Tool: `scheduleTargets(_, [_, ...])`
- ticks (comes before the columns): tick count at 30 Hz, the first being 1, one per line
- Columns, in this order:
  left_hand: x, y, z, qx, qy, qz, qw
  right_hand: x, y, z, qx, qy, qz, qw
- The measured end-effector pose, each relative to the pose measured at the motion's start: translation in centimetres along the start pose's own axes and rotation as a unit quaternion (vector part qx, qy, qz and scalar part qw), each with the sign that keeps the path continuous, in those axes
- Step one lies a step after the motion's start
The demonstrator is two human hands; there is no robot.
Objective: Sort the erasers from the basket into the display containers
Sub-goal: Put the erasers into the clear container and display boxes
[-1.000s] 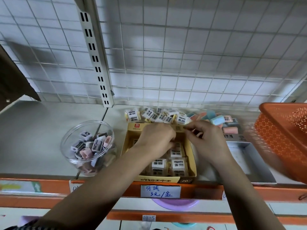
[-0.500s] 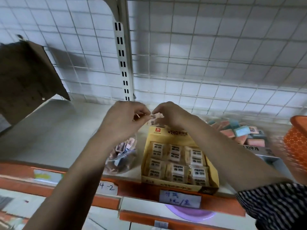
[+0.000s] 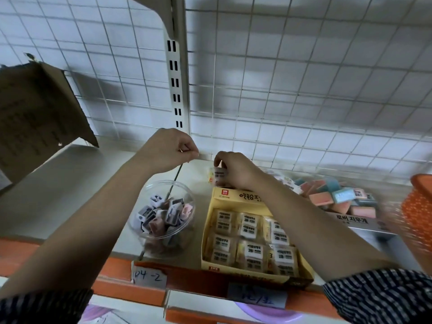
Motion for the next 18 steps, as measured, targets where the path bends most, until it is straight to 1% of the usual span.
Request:
scheduleTargets(3, [-1.9,0.8,-0.1,-0.031,0.022,-0.041,0.998,1.1,-1.2,0.5,-0.088,0.007,0.033,0.996])
scheduleTargets(6, [-3.6,2.3,0.1,-0.058,0.047,-0.088,0.993,3.1,-3.2,1.3,-0.168,0.022,0.085,0.982])
scheduleTargets(10, [-5.8,5.1,0.7,-0.105,0.07,-0.162,0.979,6.3,-4.8,2.7,-0.205,0.042,0.134,0.969])
scheduleTargets(14, [-7.7,7.6,1.0,-0.196,0.084,-0.223,0.951,9.3,-4.7,3.8,-0.273,0.066,0.158,0.947])
scheduleTargets(16, [-8.4,8.4,1.0,-0.225,0.085,-0.246,0.939,10.4,-4.5,4.0,-0.305,0.067,0.166,0.935])
scheduleTargets(18, [-8.8,8.9,1.2,-0.239,0.086,-0.258,0.932,11.5,-4.4,4.0,-0.313,0.062,0.175,0.932])
Point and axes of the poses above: each hand's wrist, its own x-axis away from the middle knuckle, its own y-axis out of the palm, z = x × y, the point moved 3 cm from there along -x, towards the middle knuckle, and after that the axes turned 9 degrees about -x, right-handed, at the moved point
